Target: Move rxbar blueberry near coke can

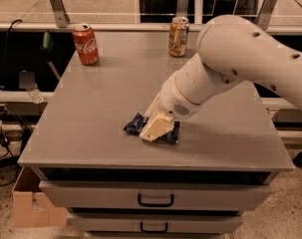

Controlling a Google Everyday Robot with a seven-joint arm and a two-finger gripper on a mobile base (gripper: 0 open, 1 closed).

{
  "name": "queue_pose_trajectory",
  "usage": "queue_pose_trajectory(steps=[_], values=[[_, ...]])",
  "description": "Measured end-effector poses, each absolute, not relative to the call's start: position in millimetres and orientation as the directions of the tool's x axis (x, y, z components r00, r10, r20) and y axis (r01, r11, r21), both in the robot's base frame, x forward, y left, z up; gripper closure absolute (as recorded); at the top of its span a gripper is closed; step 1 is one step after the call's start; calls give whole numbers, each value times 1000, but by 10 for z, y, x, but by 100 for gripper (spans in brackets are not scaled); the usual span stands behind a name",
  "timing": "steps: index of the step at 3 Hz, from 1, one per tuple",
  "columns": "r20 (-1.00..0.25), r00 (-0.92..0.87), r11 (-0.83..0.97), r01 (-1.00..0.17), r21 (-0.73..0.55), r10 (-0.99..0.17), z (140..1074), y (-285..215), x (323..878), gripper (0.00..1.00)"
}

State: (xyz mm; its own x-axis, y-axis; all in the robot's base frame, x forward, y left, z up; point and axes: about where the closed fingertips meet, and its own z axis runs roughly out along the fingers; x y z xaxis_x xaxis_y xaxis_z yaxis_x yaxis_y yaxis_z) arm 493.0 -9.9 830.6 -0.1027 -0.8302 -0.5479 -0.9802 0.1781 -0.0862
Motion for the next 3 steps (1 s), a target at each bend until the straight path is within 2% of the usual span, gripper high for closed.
queue_pose_trajectory(steps=[1, 2, 3], values=[[-546, -111, 193, -977, -94, -830, 8379, -174, 4971, 87], [-559, -104, 222, -964, -147, -823, 8680, -408, 5064, 100], [-578, -67, 253, -935, -247, -813, 9294, -811, 5192, 100]])
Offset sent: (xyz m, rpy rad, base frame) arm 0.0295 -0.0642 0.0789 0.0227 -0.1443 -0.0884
